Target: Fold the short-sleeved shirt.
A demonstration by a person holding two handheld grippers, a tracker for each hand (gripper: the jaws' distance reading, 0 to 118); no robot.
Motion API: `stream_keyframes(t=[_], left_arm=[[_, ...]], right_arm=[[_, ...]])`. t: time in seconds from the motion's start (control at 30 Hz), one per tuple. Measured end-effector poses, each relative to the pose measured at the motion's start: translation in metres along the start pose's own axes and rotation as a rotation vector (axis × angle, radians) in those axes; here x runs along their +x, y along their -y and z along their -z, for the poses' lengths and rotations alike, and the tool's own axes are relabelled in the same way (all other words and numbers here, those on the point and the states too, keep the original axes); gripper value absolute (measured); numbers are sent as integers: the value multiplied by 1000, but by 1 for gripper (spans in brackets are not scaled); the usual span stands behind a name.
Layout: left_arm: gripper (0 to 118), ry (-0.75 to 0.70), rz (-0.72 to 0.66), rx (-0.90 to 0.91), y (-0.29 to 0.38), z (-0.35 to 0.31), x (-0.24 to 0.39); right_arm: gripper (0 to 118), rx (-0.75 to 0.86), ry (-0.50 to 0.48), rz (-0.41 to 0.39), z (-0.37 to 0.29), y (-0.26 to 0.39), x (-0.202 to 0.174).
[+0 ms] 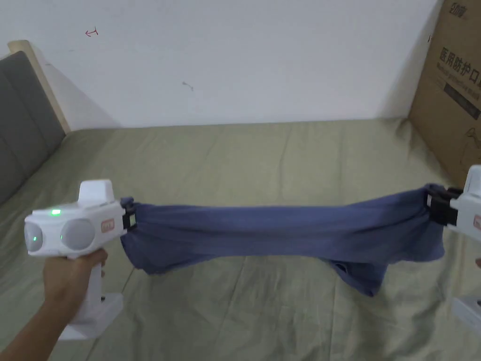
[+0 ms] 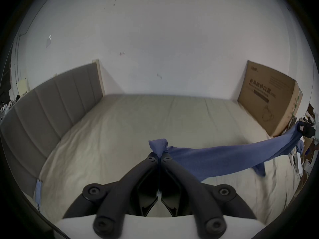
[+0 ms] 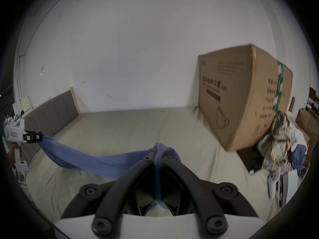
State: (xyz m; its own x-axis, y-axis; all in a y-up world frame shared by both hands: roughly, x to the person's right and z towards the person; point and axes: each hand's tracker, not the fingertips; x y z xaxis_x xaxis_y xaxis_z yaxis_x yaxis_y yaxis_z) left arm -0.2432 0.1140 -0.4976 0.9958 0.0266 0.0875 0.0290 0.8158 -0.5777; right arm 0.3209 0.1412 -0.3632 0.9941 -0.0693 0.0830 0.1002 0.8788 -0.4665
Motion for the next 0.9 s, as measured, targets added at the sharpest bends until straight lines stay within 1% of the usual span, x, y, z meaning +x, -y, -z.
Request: stream_keyframes(t=[0.23,0.3,0.47,0.53,0.63,0.73,0.8,0.9], left_arm=[[0,1,-17,-150,107,-57,-21],[0,-5,-12,-164,131,-78,-23],[0,-11,-48,-211,180,-112,-34],[0,-20,-52,-225,197,-123,-38],[0,-29,-72,-247,217,-130,-44],[0,-33,-81,-267,236,-143,-41],[0,-39,-83,-289,247,-144,-40],[0,-51,-74,-330,268,-126,-45]], right_arm=[[2,-111,-24,16,-71,90,-20],[2,-141,-37,36,-90,111,-24],[2,-196,-22,69,-130,154,-32],[2,-216,-19,96,-139,172,-24],[2,-247,-17,125,-153,196,-25],[1,-291,6,149,-158,219,-25],[1,-321,30,174,-155,235,-20],[2,-393,72,210,-147,256,-17]])
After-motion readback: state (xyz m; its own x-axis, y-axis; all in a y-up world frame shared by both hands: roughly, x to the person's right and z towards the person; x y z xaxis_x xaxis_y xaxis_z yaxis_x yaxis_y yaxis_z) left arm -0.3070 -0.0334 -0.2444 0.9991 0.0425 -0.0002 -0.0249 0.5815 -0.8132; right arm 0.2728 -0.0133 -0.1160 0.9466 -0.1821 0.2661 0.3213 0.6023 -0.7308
